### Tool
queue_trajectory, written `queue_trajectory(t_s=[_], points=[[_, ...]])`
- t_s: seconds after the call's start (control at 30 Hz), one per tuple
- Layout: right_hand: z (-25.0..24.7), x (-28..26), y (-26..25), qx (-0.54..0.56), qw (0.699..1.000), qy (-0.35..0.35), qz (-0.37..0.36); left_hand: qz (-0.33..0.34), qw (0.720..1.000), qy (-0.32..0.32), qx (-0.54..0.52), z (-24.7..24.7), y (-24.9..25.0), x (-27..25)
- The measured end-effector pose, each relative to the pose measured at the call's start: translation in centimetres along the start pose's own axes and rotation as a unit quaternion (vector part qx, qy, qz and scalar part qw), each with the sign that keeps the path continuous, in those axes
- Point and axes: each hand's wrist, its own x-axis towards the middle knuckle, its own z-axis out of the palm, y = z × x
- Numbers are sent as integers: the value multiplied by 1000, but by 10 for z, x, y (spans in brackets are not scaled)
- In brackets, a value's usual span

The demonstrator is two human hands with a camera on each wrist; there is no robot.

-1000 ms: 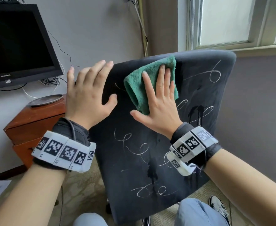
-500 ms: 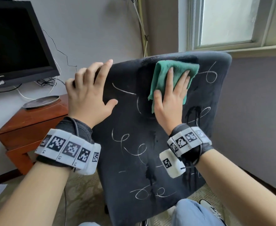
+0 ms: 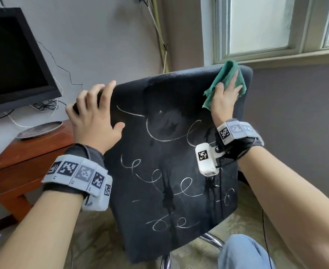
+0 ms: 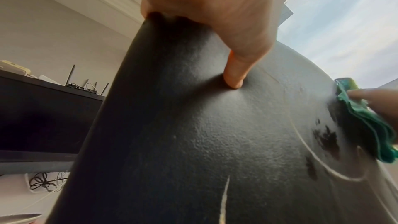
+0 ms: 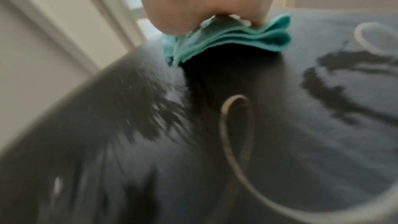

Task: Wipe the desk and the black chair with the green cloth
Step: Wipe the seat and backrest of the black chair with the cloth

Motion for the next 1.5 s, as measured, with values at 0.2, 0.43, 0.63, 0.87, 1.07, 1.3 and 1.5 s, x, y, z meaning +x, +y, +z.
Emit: queue_trajectory(t_s=[0.2,0.43,0.63,0.87,1.07,1.3,1.5], points=[[33,-79,48,-87,981,-131,-113,-8,1000,11,9,3,0,-7],[28,-35,16,-33,987,-29,-154,-33,999,32,-15,4,8,-9],[17,-10,26,-33,987,8,-159,-44,995,89,-26,14,19,-5],[9,-41,75,-140,961,-128,-201,-43,992,119,-19,18,18,-8],[-10,34,57,-48,990,-32,-131,-52,990,129,-2,23,14,-6],[-2,56,31,48,997,62,-20,-58,988,142,-11,23,14,-6],[24,-15,14,24,982,-16,-189,-56,988,143,-24,25,6,-7]])
